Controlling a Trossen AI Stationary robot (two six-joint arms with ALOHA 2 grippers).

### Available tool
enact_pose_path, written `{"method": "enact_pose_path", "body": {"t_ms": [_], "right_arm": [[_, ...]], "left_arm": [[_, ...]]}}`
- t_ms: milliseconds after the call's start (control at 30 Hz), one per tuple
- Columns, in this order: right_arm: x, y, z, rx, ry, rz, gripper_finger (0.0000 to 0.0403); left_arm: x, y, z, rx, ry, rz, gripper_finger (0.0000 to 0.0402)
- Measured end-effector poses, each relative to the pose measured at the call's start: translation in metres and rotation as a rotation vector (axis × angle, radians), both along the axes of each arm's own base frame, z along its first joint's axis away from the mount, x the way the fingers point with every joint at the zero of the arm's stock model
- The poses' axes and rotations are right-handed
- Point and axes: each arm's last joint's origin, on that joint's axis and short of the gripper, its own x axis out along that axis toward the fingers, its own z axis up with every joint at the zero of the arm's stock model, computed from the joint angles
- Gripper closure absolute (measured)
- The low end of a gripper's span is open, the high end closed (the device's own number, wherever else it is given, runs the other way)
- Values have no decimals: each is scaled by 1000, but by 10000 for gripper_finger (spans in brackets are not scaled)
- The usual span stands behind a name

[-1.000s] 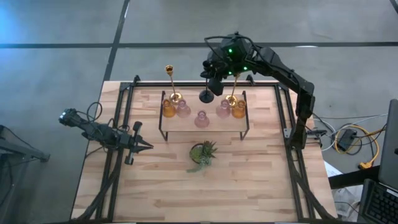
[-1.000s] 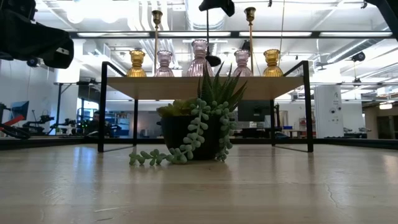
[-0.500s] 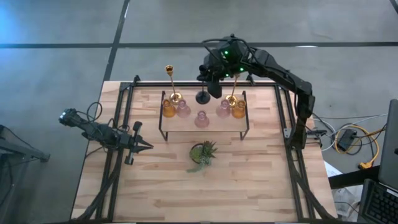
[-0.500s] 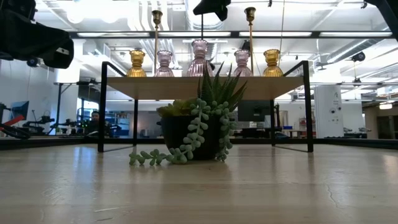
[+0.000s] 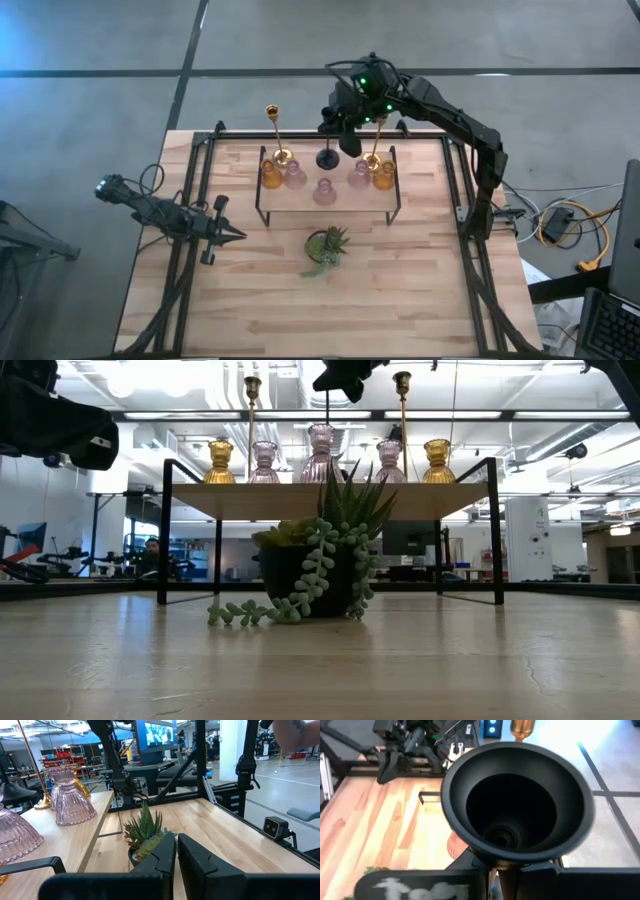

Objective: Pick & Place candle stick holders
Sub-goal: Put the black candle holder on the shelf

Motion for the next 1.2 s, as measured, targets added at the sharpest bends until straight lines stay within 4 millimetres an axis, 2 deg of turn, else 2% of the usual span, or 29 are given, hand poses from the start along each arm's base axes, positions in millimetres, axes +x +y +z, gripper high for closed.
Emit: {"method": "enact_pose_path", "body": {"t_ms": [367, 633, 1200], "right_arm": [[0, -12, -13, -8, -1, 67, 394], [1, -12, -16, -18, -18, 111, 394], [4, -14, -25, 7, -6, 95, 394]], "left_arm": [[0, 0, 0, 0, 0, 0, 376], [0, 0, 0, 0, 0, 0, 376], [0, 0, 0, 0, 0, 0, 376]]}}
